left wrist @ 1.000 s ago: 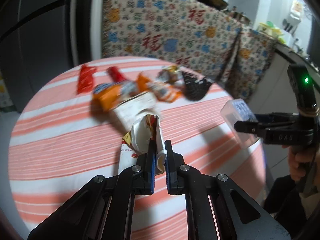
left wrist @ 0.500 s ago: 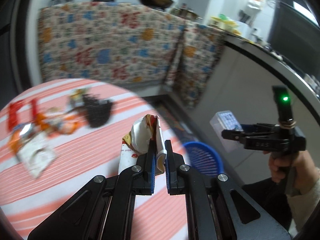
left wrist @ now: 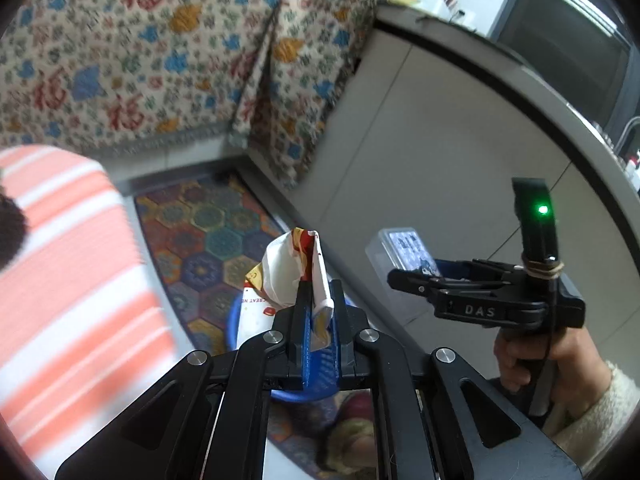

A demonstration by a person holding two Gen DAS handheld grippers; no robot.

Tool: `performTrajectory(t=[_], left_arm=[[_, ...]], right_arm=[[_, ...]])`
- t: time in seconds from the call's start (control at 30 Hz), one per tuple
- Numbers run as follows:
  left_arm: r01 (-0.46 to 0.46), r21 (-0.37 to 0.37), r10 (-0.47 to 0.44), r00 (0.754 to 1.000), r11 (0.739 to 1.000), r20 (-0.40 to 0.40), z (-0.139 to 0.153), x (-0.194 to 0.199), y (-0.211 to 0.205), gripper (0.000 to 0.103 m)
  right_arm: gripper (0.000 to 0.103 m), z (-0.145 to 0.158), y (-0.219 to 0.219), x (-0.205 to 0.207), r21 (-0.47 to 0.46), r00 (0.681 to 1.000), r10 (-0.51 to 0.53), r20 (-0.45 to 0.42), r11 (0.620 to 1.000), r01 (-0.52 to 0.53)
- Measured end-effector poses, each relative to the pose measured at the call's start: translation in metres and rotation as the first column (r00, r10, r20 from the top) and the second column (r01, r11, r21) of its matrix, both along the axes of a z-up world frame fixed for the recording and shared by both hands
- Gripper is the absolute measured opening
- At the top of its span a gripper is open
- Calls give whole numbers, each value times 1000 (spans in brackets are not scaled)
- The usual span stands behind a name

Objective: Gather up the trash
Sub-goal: 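Carry both items over the blue basket and open both tools to drop them, then move both tools back over the table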

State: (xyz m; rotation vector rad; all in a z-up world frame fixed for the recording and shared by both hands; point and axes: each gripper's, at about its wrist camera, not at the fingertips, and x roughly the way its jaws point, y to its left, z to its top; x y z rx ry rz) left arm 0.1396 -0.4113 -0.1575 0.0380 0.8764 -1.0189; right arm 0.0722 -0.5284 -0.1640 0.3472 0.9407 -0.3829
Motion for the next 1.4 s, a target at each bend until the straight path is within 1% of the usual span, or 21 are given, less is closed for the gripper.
performTrajectory(t=[0.1,0.17,0.4,0.5,0.6,0.67,0.7,0.73,0.8,0.87,0.97,1.07,1.13,1.2,1.27,1.3,1.4], left_arm=[[8,18,-8,1000,1000,-23,-17,3,-22,6],[10,21,-10,999,1000,-34,-22,4,-29,6],[12,27,-10,995,1000,-97,-43,18,-54,6],[17,30,-14,993,999,-117,-51,22,-63,7],[39,23,-35,990,999,-140,-61,26,-76,10],[42,16,-38,986,999,-162,-68,30,-83,32],[31,4,-30,983,999,-179,-71,34,-86,54],[19,-5,-20,982,1000,-187,-72,37,-86,65],[-1,-16,-2,980,1000,-198,-72,42,-85,65],[-16,-25,11,979,1000,-204,-64,46,-78,65],[-29,-42,22,986,999,-166,-45,43,-62,67],[-41,-39,37,994,998,-108,-22,35,-37,75],[-47,-25,45,997,999,-60,-7,27,-15,81],[-52,6,52,999,999,-6,2,19,8,83],[-73,59,70,996,996,56,4,12,35,85],[-99,96,91,992,990,86,3,8,54,85],[-166,165,144,980,972,134,-4,6,99,86]], right_arm=[[65,-12,-10,-2,-14,1000,25,4,1000,-25],[65,-20,-15,-3,-22,999,32,0,999,-32],[65,-51,-39,-4,29,1000,21,-5,999,-21],[65,-57,-41,-1,27,999,35,-20,999,-35],[65,-64,-43,3,19,998,49,-30,999,-48],[66,-70,-43,7,20,997,70,-31,997,-69],[75,-74,-44,9,28,996,81,-30,996,-80],[85,-78,-45,10,35,996,81,-35,996,-80],[85,-82,-49,9,39,997,69,-42,997,-67],[85,-79,-51,7,23,998,60,-36,998,-59],[85,-66,-52,1,-11,999,42,7,999,-42],[85,-48,-47,-3,-50,997,28,67,998,-25],[85,-35,-37,-4,-97,995,36,98,995,-27],[85,-24,-24,-4,-139,991,54,123,990,-37],[85,-16,-12,-4,-168,988,74,134,984,-51],[85,-13,-5,-3,-186,987,86,138,981,-59],[85,-4,23,0,-241,979,142,146,965,-104]])
